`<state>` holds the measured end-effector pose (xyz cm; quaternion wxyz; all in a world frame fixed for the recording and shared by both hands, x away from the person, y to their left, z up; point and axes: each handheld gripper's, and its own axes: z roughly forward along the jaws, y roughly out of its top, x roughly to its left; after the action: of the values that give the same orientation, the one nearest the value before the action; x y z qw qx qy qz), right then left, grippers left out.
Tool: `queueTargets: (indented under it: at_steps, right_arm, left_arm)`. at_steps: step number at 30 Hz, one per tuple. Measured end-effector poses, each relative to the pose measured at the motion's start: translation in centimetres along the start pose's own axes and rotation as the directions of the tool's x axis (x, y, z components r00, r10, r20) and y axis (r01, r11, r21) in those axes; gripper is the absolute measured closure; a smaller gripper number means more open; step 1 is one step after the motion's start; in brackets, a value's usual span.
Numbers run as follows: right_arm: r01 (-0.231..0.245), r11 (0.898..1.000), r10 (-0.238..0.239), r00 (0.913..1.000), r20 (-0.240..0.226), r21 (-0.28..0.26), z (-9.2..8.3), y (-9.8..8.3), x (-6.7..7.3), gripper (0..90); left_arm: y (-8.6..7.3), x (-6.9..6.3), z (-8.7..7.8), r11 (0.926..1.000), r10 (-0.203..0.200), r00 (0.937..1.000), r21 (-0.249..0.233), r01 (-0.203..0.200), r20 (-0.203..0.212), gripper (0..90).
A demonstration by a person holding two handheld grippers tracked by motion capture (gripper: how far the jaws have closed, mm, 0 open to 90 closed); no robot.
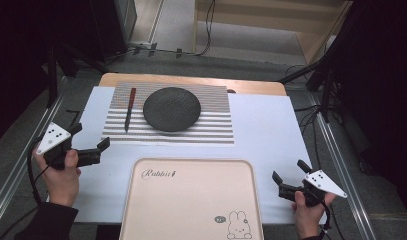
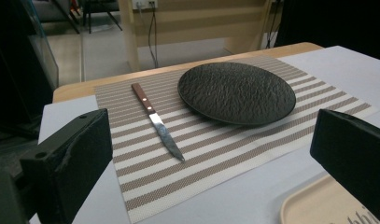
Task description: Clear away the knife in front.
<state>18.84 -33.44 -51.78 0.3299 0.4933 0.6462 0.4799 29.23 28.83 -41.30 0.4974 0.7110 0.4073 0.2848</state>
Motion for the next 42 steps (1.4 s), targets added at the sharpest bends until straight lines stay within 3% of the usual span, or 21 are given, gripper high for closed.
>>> queueTargets:
  at_steps: [16, 22, 25, 42]
  right_arm:
    - [-0.001, 1.0, 0.001, 1.0, 0.0, 0.003, 0.0, 0.0, 0.0, 0.0]
    - [-0.001, 1.0, 0.001, 1.0, -0.001, 0.003, 0.0, 0.0, 0.0, 0.0]
    - [-0.001, 1.0, 0.001, 1.0, 0.0, 0.003, 0.0, 0.0, 0.0, 0.0]
    - [-0.003, 1.0, 0.003, 1.0, 0.004, 0.006, 0.0, 0.0, 0.0, 0.0]
  left_arm:
    - [2.1, 0.6, 3.0, 0.9994, 0.014, 0.9998, 0.032, -0.014, 0.017, 0.0]
    - [2.8, 1.1, 4.1, 0.999, 0.003, 0.9997, 0.045, -0.004, 0.023, 0.0]
    - [3.1, 1.6, 4.9, 0.9978, -0.022, 0.9992, 0.063, 0.019, 0.034, 0.0]
    - [4.5, 2.5, 7.6, 0.9921, -0.02, 0.9997, 0.123, 0.021, -0.014, 5.3]
